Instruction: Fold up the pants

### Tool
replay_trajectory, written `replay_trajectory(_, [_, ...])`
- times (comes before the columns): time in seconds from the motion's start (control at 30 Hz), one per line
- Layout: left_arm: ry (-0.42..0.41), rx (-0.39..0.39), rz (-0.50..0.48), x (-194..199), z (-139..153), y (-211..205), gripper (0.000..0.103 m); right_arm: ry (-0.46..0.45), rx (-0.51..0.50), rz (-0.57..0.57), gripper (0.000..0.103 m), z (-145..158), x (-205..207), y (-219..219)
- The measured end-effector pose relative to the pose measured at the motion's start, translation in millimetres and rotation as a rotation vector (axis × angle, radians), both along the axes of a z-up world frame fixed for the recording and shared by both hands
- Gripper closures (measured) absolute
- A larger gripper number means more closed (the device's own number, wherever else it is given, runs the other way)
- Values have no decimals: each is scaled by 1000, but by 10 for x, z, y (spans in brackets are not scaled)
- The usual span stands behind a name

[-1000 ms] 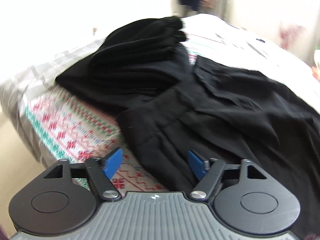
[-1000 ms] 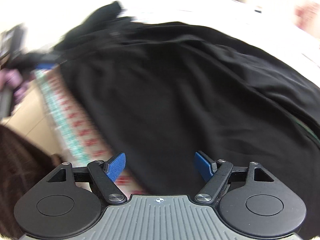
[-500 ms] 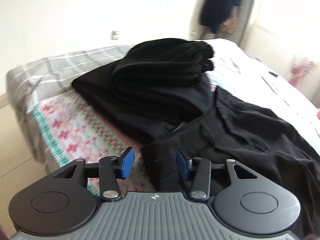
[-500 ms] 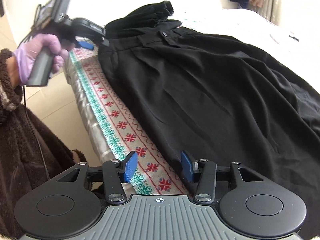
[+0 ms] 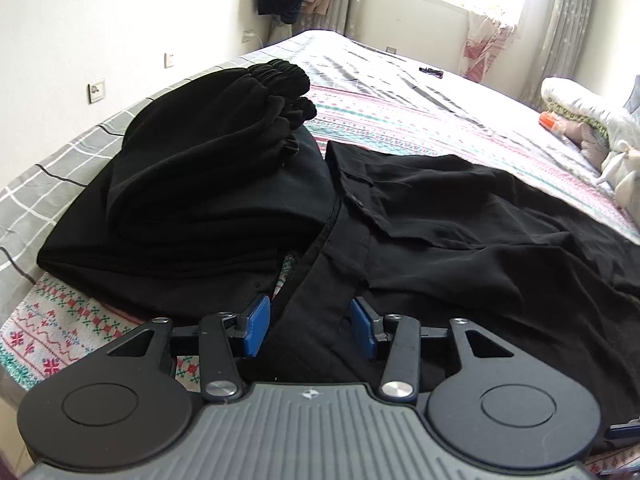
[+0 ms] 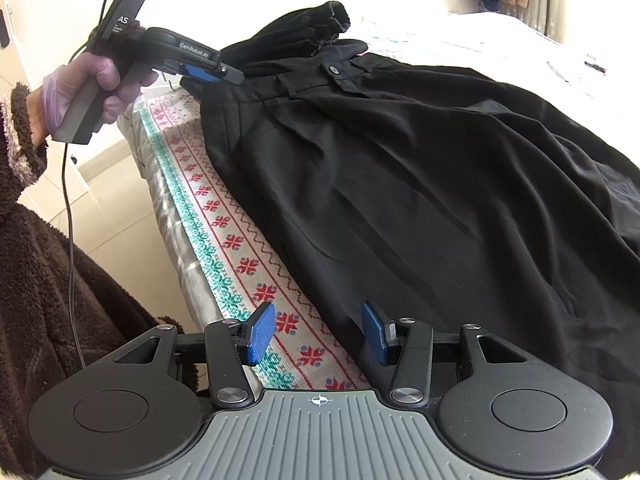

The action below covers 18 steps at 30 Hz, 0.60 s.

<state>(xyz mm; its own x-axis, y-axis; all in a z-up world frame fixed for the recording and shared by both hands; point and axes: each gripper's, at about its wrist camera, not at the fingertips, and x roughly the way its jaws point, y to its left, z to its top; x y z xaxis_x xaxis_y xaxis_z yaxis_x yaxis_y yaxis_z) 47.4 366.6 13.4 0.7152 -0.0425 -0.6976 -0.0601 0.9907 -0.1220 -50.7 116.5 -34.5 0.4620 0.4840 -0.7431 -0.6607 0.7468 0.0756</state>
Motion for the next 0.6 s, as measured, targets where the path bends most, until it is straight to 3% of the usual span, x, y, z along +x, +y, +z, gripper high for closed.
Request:
replay_trajectory(0.1, [-13, -38, -21, 65, 60, 37, 35, 4, 11, 5, 57, 0, 37, 36])
replay_trajectory(0.27, [99, -32, -4, 234, -132, 58, 37, 9, 13, -10, 57, -8, 112, 71])
replay_trajectory(0.3, [112, -35, -2, 238, -169, 62, 41, 11, 11, -12, 57, -15, 126, 77])
replay_trajectory(0.37, [114, -17, -4, 204, -189, 72, 75, 11, 8, -11, 57, -25, 148, 95])
replay_trajectory(0.43, [95, -49, -13, 129, -159, 120, 76, 7, 2, 3, 66, -32, 163, 122])
replay_trajectory(0.5, [64, -87, -9, 32, -100, 197, 76, 4, -19, 27, 87, -43, 177, 152])
replay_trajectory(0.6, [41, -160, 26, -92, -50, 363, 76, 11, -32, 45, 101, -36, 207, 176])
